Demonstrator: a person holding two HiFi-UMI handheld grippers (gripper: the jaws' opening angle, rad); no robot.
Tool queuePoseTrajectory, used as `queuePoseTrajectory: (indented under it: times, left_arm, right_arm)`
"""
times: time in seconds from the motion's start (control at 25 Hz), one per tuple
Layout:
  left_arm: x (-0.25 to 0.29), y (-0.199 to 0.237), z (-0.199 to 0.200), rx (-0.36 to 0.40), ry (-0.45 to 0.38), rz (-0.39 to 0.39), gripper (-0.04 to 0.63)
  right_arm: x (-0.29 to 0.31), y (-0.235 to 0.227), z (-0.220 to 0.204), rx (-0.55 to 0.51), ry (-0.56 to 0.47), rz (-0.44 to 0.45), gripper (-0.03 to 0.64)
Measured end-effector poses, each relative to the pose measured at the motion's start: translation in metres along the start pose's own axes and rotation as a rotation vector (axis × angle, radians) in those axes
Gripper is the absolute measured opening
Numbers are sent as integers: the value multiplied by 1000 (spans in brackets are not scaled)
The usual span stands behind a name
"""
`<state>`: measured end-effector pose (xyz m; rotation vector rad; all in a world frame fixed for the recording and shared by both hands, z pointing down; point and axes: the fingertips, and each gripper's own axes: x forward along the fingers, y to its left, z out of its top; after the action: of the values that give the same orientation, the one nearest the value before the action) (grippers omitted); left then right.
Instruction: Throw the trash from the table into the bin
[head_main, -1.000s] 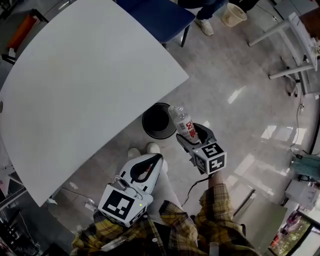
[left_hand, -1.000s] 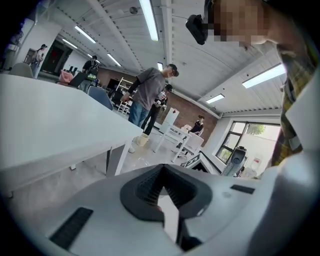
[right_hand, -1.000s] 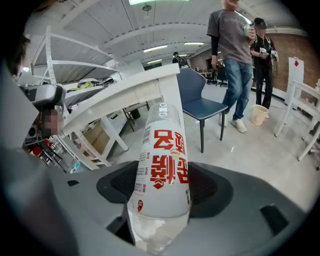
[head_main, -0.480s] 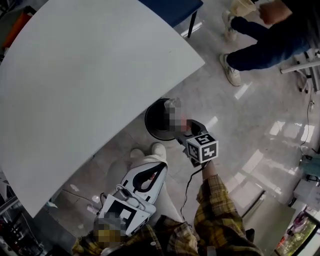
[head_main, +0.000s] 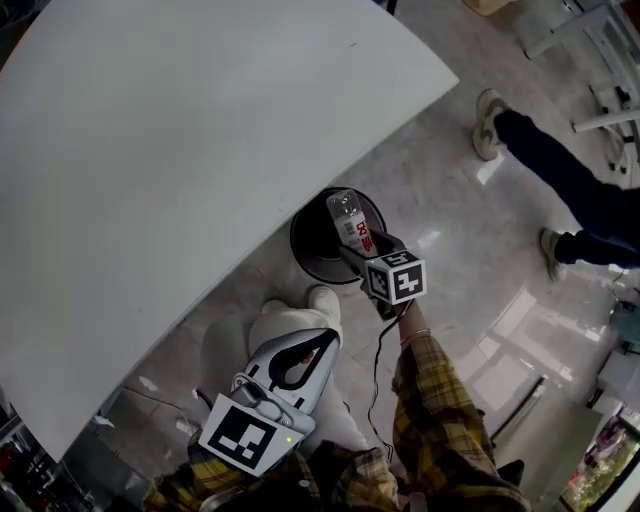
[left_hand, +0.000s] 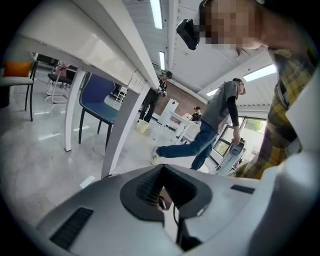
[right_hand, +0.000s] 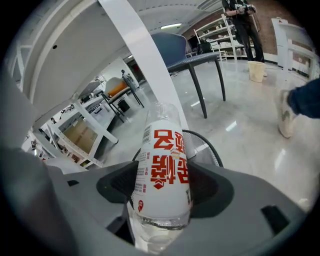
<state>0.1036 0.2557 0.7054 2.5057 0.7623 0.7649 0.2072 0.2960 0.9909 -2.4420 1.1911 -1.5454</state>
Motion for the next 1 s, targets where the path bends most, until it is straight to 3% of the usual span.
queuePoseTrajectory:
  times: [0.24, 0.4, 0.68, 1.0]
  left_arm:
    - [-1, 23, -13, -2, 2, 9, 7]
    - [-3, 30, -13, -8, 1, 18, 6]
    - [-7, 26, 3, -17, -6, 18, 7]
    - [-31, -11, 58, -51, -1, 27, 7]
  right_arm:
    - [57, -11, -27, 12, 126, -41, 302]
    - [67, -14, -26, 21, 144, -63, 302]
    - [52, -6, -20, 63, 155, -48, 302]
    - [-18, 33, 1, 193, 134, -8, 302]
